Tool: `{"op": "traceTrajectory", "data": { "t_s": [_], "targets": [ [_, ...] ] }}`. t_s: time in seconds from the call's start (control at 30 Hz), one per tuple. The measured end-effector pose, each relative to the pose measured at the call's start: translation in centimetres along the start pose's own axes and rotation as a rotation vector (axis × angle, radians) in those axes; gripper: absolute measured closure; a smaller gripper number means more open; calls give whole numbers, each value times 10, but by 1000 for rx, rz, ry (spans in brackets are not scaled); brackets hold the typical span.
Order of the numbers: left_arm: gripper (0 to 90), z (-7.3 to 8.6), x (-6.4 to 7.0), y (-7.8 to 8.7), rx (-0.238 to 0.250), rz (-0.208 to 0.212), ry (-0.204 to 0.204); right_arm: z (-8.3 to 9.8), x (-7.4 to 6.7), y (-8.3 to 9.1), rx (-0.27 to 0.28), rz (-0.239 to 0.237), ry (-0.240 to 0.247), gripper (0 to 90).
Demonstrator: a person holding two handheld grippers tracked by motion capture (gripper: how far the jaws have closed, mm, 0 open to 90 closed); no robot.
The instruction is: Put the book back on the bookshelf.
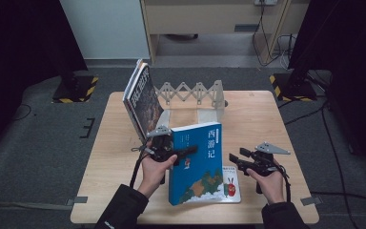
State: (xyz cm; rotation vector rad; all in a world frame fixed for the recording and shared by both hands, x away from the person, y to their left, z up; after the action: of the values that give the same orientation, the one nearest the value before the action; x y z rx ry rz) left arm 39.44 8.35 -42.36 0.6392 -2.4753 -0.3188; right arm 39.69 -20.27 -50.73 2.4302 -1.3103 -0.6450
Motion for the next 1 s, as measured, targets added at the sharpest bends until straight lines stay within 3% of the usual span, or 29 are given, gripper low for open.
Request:
{"op": "traceTrajectory", "data": {
  "t_s": [0.13, 0.2, 0.37, 0.43, 0.5, 0.57, 0.73, 0.83, 1.0],
  "targets": [
    [611, -10, 3, 14, 28, -26, -29, 5, 13, 2, -54, 89, 46, 354],
    [610, -14, 4, 19, 38, -33, -33, 7, 17, 2, -75, 120, 48, 348],
    [610, -26, 2, 37, 78, -66, -42, 17, 33, 0, -162, 209, 110, 285],
    [611, -31, 2, 44, 87, -101, -63, 18, 34, 0, -173, 221, 104, 277],
    [610, -35, 0, 51, 104, -133, -73, 24, 42, -1, -221, 248, 113, 236],
    [610, -38, -2, 57, 121, -155, -70, 25, 43, -1, -231, 249, 112, 232],
    [611, -47, -8, 70, 159, -189, -58, 34, 52, -3, -301, 313, 136, 203],
    [611, -52, -9, 74, 168, -224, -73, 40, 60, -4, -338, 345, 144, 167],
    [610, -64, -16, 73, 191, -264, -71, 41, 64, -5, -319, 360, 131, 115]
  ]
}}
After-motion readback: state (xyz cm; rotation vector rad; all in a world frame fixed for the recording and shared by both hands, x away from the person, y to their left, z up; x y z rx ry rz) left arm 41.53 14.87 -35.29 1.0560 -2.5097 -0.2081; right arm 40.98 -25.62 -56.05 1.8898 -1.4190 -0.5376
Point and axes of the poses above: each handheld gripper's, and its own axes: y roughly backward along the jaws, z roughly out of its underside, x roughly to its right, the point moved 4 cm from there along -y, roughly forward along the jaws, and after that the axes turned 4 degrees about z, right-handed, at the moved point
